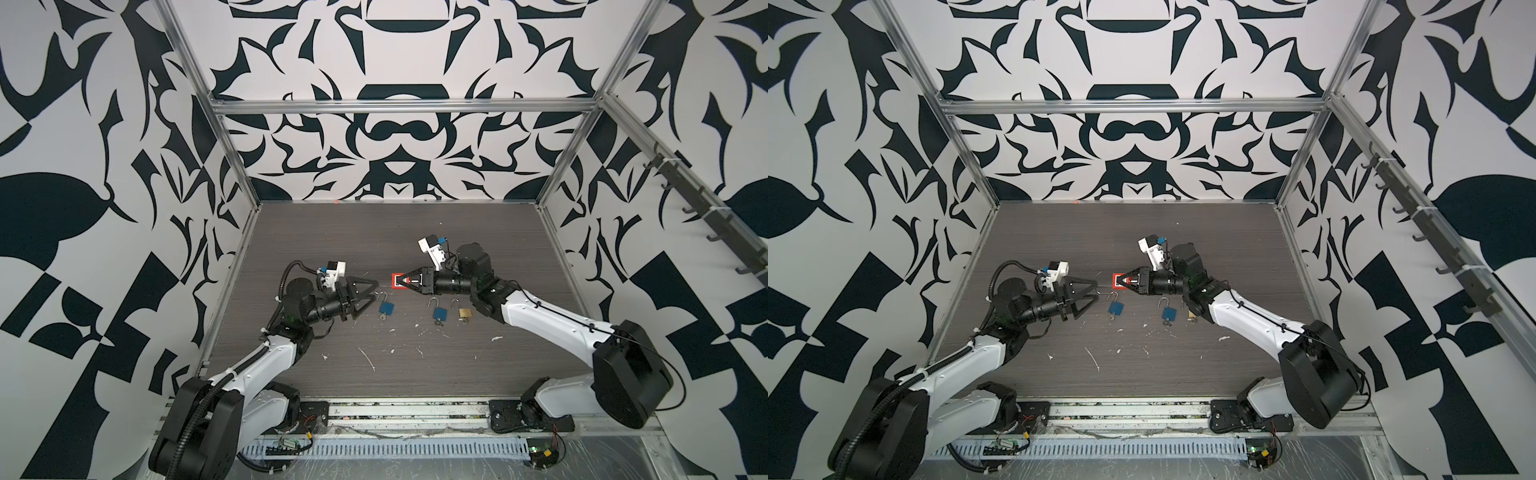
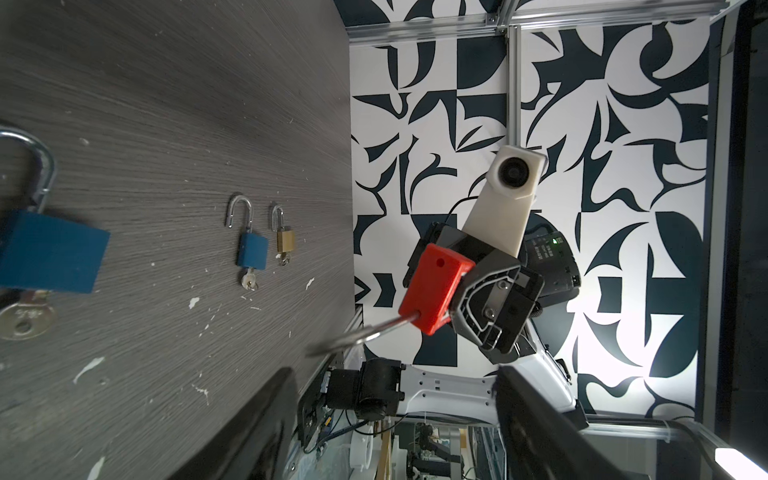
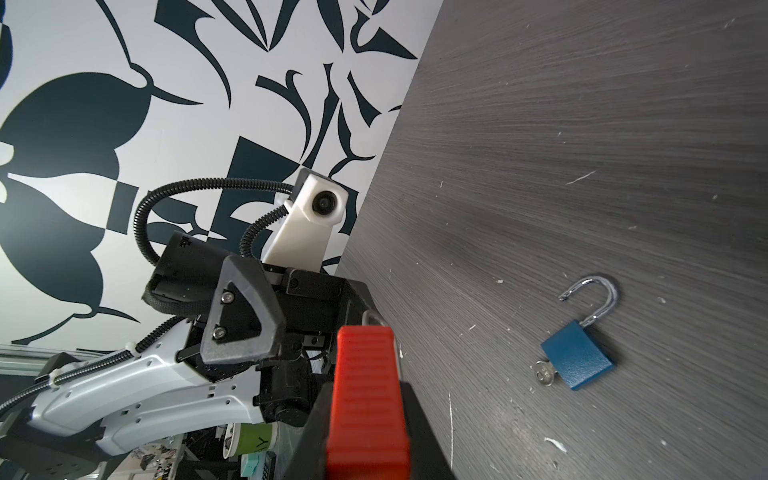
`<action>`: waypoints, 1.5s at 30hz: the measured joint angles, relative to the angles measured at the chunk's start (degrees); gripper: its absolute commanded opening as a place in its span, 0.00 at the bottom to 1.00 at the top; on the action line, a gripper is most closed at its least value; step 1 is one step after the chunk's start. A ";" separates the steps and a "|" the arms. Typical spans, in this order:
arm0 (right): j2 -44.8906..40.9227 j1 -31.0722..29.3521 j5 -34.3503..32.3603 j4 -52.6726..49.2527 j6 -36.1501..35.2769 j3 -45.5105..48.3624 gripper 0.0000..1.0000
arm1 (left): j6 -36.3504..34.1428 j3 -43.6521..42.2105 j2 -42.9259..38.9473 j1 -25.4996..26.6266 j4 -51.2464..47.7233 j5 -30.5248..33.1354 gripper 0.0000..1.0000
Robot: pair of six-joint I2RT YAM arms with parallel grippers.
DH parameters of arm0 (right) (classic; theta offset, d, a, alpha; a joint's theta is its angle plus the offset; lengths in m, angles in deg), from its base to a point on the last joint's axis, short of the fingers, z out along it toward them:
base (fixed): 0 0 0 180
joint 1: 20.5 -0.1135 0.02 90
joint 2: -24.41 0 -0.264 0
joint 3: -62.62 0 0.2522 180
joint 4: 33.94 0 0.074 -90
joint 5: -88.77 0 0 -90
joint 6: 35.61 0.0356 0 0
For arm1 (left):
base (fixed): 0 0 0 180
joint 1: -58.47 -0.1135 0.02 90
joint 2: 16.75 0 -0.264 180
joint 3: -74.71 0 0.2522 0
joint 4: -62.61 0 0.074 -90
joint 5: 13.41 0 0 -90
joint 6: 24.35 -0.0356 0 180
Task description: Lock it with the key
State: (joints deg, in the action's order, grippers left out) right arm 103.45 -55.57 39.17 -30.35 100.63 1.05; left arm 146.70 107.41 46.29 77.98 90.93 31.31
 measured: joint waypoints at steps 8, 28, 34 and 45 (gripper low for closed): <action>-0.02 -4.44 -2.97 -1.03 -4.81 -0.79 0.00 | 5.29 -0.96 4.83 0.00 6.25 -0.24 0.69; 0.26 -6.64 -6.60 -6.84 -12.37 -2.05 0.00 | 17.79 -2.93 19.89 0.00 31.06 -0.02 0.70; 0.26 -6.64 -9.25 -9.97 -15.74 -5.40 0.00 | 18.86 -3.63 20.17 0.00 33.57 -0.17 0.72; 0.28 -6.84 -11.52 -8.81 -17.99 -5.77 0.00 | 19.71 -5.11 16.98 0.00 33.97 0.48 0.72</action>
State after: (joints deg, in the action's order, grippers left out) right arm 103.74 -62.41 27.65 -39.16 82.64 -4.72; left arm 166.42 102.30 63.28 77.98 124.90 31.79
